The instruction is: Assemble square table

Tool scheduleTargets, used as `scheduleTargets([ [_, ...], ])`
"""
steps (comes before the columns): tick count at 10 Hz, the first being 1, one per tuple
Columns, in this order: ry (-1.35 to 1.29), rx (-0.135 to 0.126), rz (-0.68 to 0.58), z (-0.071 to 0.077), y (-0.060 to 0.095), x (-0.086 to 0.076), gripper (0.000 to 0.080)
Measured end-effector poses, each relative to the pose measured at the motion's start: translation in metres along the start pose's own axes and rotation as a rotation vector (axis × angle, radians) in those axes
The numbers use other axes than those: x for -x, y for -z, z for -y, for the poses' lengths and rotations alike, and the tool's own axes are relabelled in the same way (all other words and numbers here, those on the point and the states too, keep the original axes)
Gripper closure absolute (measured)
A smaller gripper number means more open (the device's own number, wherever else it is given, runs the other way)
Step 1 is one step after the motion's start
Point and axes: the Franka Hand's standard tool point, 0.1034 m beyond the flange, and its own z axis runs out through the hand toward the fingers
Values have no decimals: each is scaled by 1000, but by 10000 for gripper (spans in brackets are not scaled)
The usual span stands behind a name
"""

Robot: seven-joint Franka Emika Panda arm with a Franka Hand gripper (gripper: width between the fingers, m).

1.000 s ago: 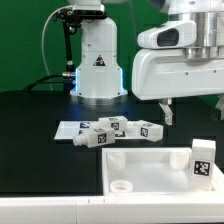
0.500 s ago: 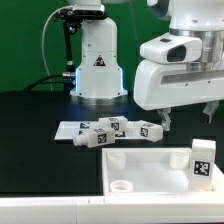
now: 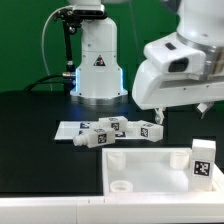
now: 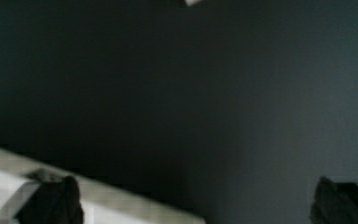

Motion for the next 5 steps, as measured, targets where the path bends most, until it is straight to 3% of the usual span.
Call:
scheduleTargets([
  [1, 2, 11, 127, -1, -2, 9, 151],
  [2, -2, 13, 156, -2, -4, 5, 151],
  [5, -9, 11, 363, -1, -11, 15, 151],
])
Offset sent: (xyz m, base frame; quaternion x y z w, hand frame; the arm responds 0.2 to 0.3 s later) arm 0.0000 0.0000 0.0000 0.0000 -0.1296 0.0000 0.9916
